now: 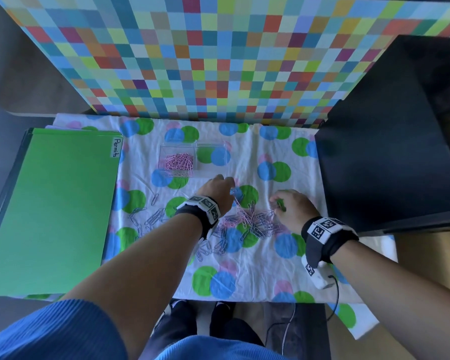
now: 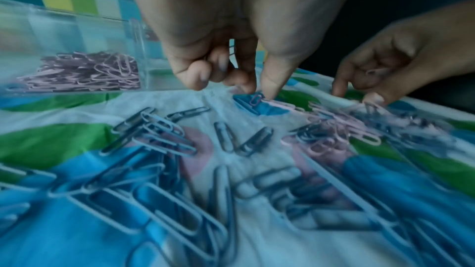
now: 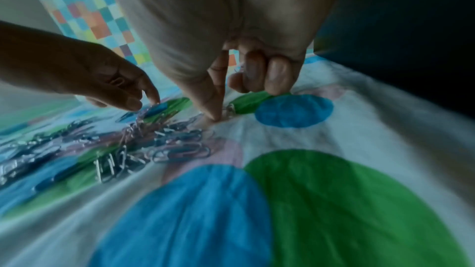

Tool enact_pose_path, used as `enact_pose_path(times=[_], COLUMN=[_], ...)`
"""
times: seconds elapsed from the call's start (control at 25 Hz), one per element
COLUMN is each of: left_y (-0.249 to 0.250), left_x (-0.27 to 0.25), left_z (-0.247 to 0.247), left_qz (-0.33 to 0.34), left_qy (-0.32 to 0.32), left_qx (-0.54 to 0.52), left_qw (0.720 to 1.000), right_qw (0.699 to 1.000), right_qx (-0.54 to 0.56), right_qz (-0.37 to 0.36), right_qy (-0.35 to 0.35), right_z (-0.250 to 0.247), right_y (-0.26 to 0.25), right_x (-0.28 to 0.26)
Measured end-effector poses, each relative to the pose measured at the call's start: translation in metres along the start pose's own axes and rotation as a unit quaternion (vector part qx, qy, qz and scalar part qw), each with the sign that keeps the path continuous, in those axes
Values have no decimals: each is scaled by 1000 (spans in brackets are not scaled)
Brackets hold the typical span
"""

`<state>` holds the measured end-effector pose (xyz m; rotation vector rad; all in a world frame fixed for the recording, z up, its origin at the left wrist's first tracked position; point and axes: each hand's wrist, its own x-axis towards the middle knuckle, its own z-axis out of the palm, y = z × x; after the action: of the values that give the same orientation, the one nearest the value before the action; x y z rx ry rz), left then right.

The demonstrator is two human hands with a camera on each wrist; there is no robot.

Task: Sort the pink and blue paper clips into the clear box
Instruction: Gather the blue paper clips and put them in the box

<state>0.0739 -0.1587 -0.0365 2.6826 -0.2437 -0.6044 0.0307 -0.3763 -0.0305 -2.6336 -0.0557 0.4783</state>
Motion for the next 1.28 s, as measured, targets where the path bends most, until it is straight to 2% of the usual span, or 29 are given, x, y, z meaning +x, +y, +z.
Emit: enact_pose_path(times=[0.16, 0.24, 0.36, 0.48, 0.56, 0.6, 0.64, 0.68, 0.72, 0.76, 0.8, 0.84, 0.88, 0.92, 0.96, 1.0, 1.04, 1.08, 1.12, 1.16, 1.2, 1.28], left_y=[1, 2, -1, -6, -8, -8, -7, -5, -4, -4, -4, -3, -2, 1, 3, 6, 9, 12, 13, 12, 12, 9], left_x=[-3, -5, -5, -6, -7, -8, -10, -11, -13, -13, -12, -11, -10, -9, -7, -7, -7, -8, -10, -11, -12, -15], left_z=[6, 6, 2, -3, -8, -10, -13, -16, -18, -18, -18, -17, -16, -15, -13, -12, -10, -7, -4, -2, 0, 1], left_qz=[22, 13, -26, -64, -98, -123, -153, -183, -210, -229, -236, -234, -228, -214, -188, -146, -90, -33, 15, 48, 67, 91], left_qy=[8, 6, 12, 22, 9, 2, -7, -14, -20, -25, -30, -36, -39, -37, -32, -23, -14, -17, -24, -38, -47, -42], left_qx=[50, 48, -18, -123, -215, -296, -397, -493, -571, -622, -642, -645, -631, -602, -541, -438, -295, -158, -60, 2, 41, 79], left_qw=[998, 999, 999, 990, 972, 947, 905, 850, 793, 749, 729, 726, 740, 768, 819, 887, 951, 987, 998, 998, 996, 992], right_qw=[999, 1000, 991, 954, 898, 853, 801, 748, 699, 656, 621, 596, 586, 595, 627, 681, 753, 831, 898, 946, 973, 994], right_qx=[-33, -13, 109, 259, 397, 476, 549, 611, 655, 688, 711, 726, 730, 722, 698, 654, 583, 488, 379, 277, 193, 83], right_qz=[-23, -21, 60, 133, 181, 208, 234, 259, 286, 310, 328, 342, 351, 353, 346, 329, 303, 267, 222, 171, 127, 73], right_qy=[0, 17, 56, 73, 58, 47, 37, 28, 24, 26, 31, 30, 18, 0, -17, -26, -25, -20, -9, 3, 5, -4], right_z=[5, 5, 1, -4, -8, -8, -8, -8, -8, -7, -6, -4, -3, -4, -4, -4, -3, -2, -1, 0, 1, 3], right_y=[5, 5, 10, 13, 10, 10, 9, 7, 7, 7, 7, 7, 6, 3, 0, -3, -8, -12, -17, -22, -26, -29], right_x=[5, 7, 10, 10, 6, 4, 1, -1, -3, -4, -4, -3, -3, -3, -3, -3, -3, -2, -1, 0, 2, 4])
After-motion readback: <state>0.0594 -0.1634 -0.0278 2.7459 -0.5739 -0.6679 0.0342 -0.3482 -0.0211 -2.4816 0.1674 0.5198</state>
